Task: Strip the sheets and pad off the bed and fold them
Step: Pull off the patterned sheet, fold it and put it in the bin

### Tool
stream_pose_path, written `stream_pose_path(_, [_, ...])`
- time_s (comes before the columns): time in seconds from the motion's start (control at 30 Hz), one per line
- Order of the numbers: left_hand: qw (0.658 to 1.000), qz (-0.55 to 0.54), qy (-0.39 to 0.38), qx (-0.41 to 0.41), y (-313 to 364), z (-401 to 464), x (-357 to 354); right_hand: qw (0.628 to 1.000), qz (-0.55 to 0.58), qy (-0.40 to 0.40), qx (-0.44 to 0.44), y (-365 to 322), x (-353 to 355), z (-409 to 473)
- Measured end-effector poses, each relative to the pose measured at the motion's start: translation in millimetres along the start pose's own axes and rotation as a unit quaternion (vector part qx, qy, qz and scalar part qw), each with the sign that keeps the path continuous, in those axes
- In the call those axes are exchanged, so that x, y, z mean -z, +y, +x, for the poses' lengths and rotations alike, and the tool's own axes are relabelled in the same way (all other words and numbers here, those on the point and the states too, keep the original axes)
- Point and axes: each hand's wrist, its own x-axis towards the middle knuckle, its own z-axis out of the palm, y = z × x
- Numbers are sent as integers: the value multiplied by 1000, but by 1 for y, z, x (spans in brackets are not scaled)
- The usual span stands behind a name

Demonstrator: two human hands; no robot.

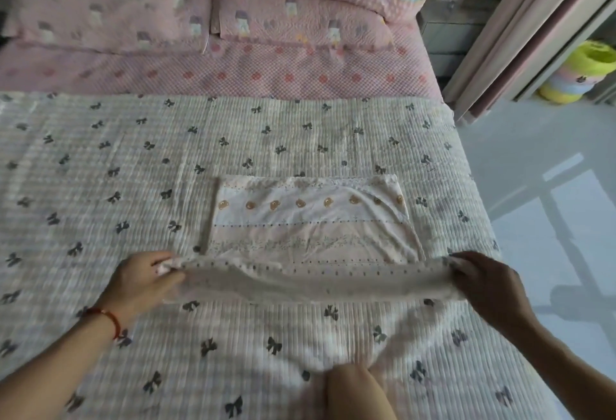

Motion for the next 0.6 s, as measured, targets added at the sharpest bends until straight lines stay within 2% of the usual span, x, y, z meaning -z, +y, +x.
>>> stream_pose_path(0.13, [979,-160,103,78,30,81,-7,997,72,36,-21,-23,-11,92])
stream_pose_path(0.27, [963,-199,142,114,39,170,-33,986,152,32,-55,-25,-49,177])
stream_pose_path(0.4, [969,-152,156,116,28,254,-82,982,153,47,-102,0,-110,248])
stream_pose_path(0.53, [968,-81,181,153,1,324,-142,990,69,36,-114,39,-184,287])
stream_pose_path(0.6, [962,-24,205,181,-12,344,-166,991,25,62,-120,48,-207,292])
